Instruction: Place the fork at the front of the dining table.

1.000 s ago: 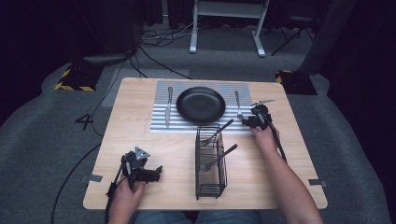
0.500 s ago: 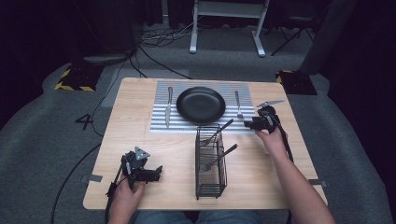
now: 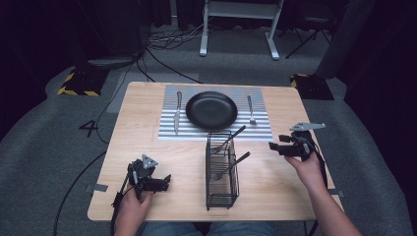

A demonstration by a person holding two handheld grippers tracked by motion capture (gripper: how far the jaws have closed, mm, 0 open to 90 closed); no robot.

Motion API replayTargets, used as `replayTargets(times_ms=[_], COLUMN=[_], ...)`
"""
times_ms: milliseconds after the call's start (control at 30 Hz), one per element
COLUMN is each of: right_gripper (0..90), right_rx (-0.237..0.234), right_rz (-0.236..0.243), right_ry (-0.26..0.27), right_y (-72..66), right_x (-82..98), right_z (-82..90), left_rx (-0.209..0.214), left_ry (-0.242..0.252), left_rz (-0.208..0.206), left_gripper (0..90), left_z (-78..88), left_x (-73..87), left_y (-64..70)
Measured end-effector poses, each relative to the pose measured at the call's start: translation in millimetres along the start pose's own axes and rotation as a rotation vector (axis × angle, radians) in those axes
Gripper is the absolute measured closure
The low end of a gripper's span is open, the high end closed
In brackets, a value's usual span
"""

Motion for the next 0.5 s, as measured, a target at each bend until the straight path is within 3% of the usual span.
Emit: replayTargets(times_ms=[167, 300, 500], right_gripper=[38.2, 37.0, 36.7], right_rx=[0.003, 0.039, 0.057], right_rz=[-0.045, -0.036, -0.07], right_ry=[0.021, 0.012, -0.027], right_y=[0.9, 6.1, 18.1], right_x=[32.9, 54.4, 91.8], right_z=[20.3, 31.7, 33.7], left_rx=[0.0, 0.001, 0.0], left_ry=[0.0, 0.0, 0.0], left_rz=[0.0, 0.0, 0.0], left_gripper=[0.2, 0.2, 0.2], left_z=[0.0, 0.0, 0.0], left_x=[0.0, 0.0, 0.0], left_y=[0.0, 0.1, 0.0])
Point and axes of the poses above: each handheld gripper's, and its own axes: z roughly backward along the jaws, x roughly out of its underside, y roughly to its right, the point moved 10 cm from there along -z, roughly forward along the jaws, and after that the axes turned 8 degrees about -x, right-handed, at the moved point
